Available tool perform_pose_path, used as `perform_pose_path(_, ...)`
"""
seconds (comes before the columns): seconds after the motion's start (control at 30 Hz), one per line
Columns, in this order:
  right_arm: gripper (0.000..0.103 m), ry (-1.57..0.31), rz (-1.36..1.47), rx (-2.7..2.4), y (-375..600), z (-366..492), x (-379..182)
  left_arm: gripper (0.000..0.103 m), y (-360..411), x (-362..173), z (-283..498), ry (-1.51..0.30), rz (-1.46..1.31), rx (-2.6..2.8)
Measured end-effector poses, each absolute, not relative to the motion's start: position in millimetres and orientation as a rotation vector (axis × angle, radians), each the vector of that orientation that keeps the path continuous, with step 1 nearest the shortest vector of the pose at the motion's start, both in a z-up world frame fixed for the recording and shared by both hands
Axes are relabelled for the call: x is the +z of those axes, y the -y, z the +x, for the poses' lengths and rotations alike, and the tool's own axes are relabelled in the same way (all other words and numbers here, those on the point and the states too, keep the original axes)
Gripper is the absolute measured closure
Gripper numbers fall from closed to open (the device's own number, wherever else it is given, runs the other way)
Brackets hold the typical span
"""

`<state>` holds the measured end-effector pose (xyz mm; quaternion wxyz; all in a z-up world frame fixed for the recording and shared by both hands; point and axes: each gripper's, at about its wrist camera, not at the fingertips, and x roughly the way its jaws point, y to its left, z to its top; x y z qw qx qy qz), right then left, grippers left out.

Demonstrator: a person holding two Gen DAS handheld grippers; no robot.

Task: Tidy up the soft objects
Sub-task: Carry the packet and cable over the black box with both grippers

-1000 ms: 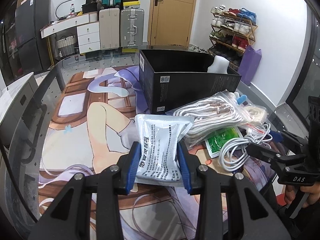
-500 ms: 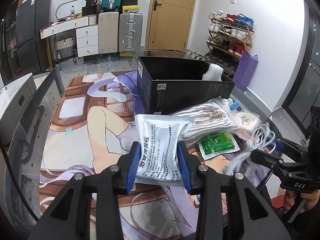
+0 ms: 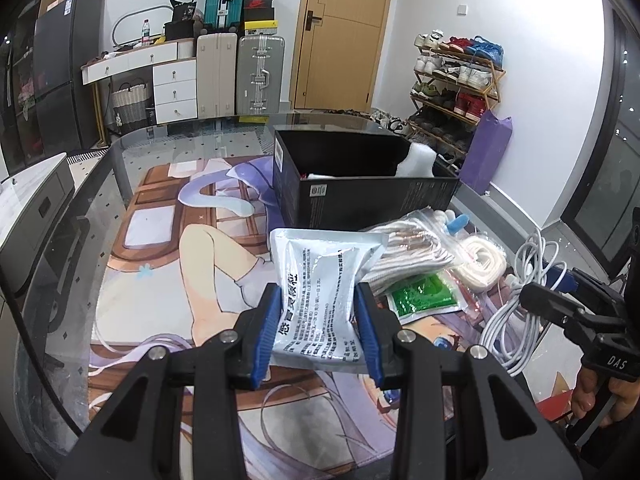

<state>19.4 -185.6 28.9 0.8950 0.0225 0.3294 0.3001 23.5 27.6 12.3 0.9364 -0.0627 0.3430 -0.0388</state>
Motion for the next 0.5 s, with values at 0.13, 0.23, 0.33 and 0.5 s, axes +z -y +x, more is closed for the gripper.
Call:
perform_pose_path(0.13,0.038,-0.650,0.047,0.616,188,22,39,0.067,-27,18,26,-0.687,-0.128,-0.082)
perform_pose_path(0.23,0.038,-0.630,0.043,0.610,188,26,47,0.067,-27,22,30,-0.678,-0.128,-0.083)
perform_pose_path(0.33,0.038,-0.610,0.035,0.606,187,31,54,0.067,-28,25,33,-0.670,-0.130,-0.084)
perform_pose_path(0.5,0.038,-0.590,0.028,0.598,184,40,62,0.067,-27,32,40,-0.660,-0.125,-0.088)
